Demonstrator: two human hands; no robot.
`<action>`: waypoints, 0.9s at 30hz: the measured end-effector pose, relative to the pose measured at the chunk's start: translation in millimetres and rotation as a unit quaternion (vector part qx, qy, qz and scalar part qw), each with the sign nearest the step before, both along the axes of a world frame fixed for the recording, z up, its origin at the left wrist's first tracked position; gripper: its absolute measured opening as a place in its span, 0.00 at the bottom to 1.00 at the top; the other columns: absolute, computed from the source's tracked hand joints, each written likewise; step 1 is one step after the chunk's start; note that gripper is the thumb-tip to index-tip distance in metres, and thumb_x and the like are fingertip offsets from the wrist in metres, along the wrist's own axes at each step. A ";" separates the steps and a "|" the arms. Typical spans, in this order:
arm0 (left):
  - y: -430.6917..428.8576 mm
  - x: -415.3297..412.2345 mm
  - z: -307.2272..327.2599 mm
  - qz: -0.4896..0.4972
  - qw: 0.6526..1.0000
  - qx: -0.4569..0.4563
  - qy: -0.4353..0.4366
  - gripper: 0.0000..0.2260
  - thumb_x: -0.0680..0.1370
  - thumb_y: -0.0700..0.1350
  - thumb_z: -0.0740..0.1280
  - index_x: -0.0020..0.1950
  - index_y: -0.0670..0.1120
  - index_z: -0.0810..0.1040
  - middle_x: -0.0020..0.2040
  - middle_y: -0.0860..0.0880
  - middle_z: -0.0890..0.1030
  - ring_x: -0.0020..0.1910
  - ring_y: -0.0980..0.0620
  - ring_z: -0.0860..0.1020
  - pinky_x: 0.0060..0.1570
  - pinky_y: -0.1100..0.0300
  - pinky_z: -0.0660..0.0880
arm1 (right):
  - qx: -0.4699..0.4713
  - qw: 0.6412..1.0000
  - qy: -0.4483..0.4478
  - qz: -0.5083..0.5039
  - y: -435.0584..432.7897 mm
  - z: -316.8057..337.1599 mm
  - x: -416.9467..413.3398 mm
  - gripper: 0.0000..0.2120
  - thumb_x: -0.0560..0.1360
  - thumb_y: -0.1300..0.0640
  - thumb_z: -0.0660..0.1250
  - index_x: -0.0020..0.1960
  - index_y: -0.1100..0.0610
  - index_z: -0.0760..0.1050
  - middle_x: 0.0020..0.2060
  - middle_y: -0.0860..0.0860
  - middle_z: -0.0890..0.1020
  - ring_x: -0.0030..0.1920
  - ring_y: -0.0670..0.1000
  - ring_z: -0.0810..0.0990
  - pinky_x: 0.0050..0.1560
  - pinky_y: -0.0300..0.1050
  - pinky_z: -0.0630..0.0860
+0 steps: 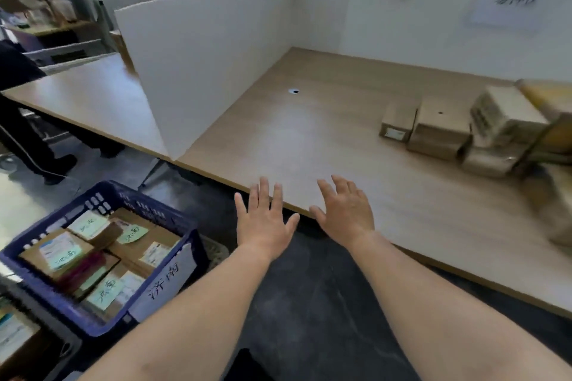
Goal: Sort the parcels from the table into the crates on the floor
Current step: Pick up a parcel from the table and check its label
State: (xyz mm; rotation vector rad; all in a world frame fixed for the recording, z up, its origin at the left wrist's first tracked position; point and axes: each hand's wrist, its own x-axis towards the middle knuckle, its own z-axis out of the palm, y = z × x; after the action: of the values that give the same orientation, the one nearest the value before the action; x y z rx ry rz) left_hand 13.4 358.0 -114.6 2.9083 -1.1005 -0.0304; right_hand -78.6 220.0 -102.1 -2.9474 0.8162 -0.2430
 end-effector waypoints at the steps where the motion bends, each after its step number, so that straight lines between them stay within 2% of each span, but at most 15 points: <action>1: -11.0 -0.6 -1.5 -0.012 1.000 0.005 0.001 0.33 0.80 0.65 0.43 0.78 0.49 0.35 0.77 0.44 0.34 0.77 0.45 0.35 0.71 0.41 0.34 | 0.005 1.000 0.002 -0.013 -7.9 -1.9 -3.6 0.31 0.78 0.41 0.57 0.77 0.51 0.54 0.75 0.56 0.58 0.73 0.57 0.58 0.71 0.53 0.56; 12: -163.5 25.5 -20.0 -0.133 0.990 0.028 0.032 0.33 0.80 0.64 0.42 0.77 0.48 0.33 0.77 0.43 0.33 0.76 0.44 0.35 0.72 0.41 0.36 | 0.017 0.990 0.032 -0.139 -129.4 -15.4 -3.3 0.30 0.79 0.42 0.57 0.75 0.57 0.57 0.73 0.56 0.63 0.70 0.56 0.63 0.68 0.50 0.60; 27: -369.1 139.6 -2.8 -0.232 0.972 0.025 0.034 0.32 0.81 0.62 0.44 0.78 0.48 0.36 0.78 0.44 0.35 0.77 0.45 0.37 0.73 0.44 0.37 | 0.074 0.960 0.043 -0.267 -308.6 -11.7 88.8 0.30 0.80 0.48 0.57 0.76 0.58 0.53 0.72 0.55 0.63 0.70 0.55 0.62 0.66 0.48 0.63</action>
State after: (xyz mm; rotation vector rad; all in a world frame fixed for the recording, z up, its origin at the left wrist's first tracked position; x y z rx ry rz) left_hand 152.9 -11.1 -117.4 2.5943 -1.7560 -0.1699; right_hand 10.1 -88.6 -113.7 -2.5558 1.5569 -0.0751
